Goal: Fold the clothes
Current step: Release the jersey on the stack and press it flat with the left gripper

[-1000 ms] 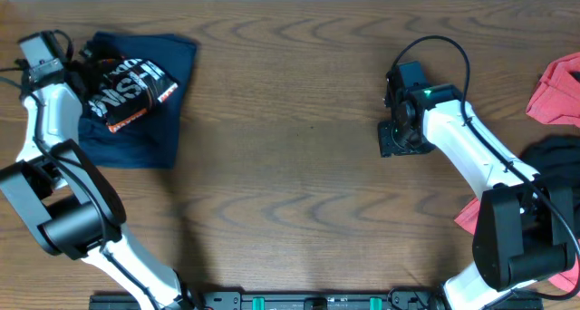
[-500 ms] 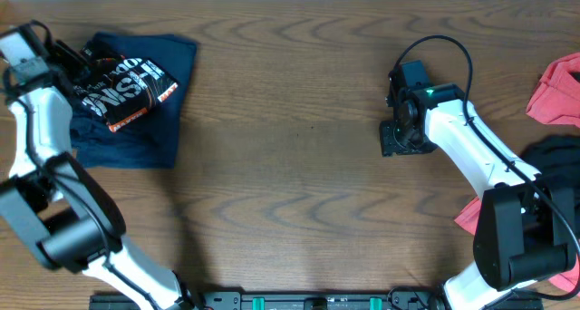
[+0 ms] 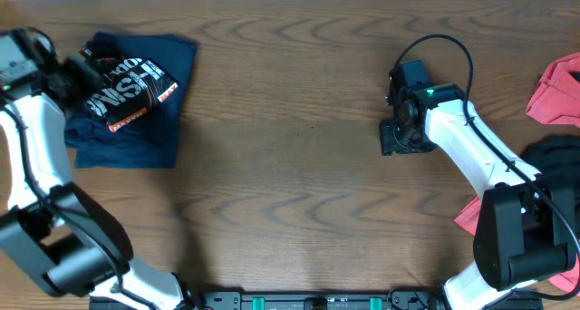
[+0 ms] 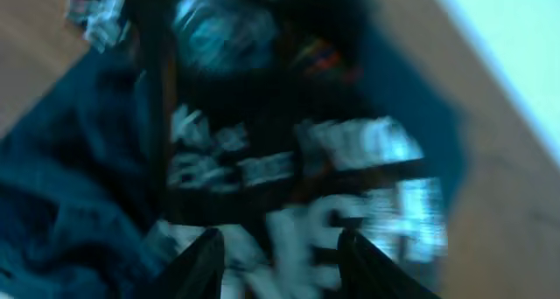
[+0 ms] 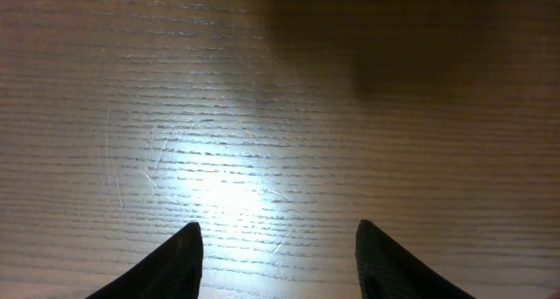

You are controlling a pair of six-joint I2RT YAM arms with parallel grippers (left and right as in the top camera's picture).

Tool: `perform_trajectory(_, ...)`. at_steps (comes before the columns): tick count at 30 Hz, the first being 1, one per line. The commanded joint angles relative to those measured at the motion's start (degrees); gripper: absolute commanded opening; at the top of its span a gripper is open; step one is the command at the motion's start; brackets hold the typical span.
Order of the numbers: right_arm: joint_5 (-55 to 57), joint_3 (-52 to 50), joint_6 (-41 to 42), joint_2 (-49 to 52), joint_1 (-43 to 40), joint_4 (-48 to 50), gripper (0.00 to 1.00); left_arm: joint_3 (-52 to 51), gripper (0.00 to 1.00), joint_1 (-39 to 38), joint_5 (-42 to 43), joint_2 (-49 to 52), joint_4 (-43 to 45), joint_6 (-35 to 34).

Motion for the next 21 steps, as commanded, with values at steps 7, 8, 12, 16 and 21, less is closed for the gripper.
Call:
perform_trajectory(7, 0.63, 0.79, -0.52, -0.87, -0.44, -0.72, 0.54, -2.97, 0.48, 0.57, -5.51, 10.34, 1.03, 0.28)
perform_trajectory(8, 0.63, 0.79, -0.81, -0.87, -0.44, -0.90, 0.54, -2.95, 0.48, 0.57, -5.33, 10.32, 0.96, 0.28)
perform_trajectory(12, 1.18, 0.79, -1.09, -0.87, -0.46, -1.16, 0.54, -2.64, 0.53, 0.57, -2.21, 6.58, 0.74, 0.48)
perform_trajectory(16, 1.27, 0.79, -1.05, -0.87, -0.55, -0.76, 0.58, -2.27, 0.61, 0.48, -2.05, -1.60, 0.81, 0.55)
perform_trajectory(21, -1.57, 0.79, -0.83, -0.87, -0.52, 0.68, 0.98, -2.19, 0.75, -2.67, -1.42, -12.20, 0.96, 3.43)
